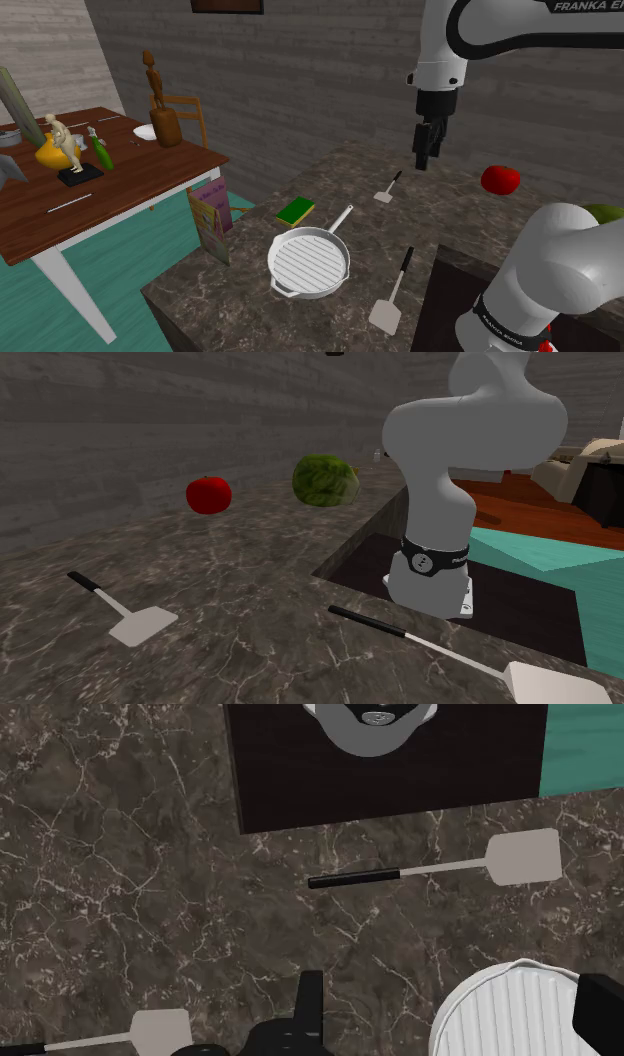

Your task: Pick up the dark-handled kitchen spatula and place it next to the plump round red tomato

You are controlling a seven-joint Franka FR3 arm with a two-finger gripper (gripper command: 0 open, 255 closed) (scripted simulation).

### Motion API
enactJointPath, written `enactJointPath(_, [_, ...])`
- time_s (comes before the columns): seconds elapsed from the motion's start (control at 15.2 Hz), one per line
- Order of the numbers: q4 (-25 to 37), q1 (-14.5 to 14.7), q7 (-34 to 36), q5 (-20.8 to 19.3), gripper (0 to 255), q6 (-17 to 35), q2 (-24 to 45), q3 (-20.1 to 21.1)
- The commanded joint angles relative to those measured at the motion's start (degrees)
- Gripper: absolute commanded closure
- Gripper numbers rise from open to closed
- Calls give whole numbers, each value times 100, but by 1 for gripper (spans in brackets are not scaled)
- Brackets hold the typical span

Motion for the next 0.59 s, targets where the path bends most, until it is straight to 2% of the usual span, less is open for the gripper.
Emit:
enactJointPath(0.0, [0,0,0,0,0,0,0,0])
enactJointPath(0.33, [-1447,-393,1712,403,0,620,-1314,740])
enactJointPath(0.53, [-2193,-514,2778,793,0,916,-2038,1335])
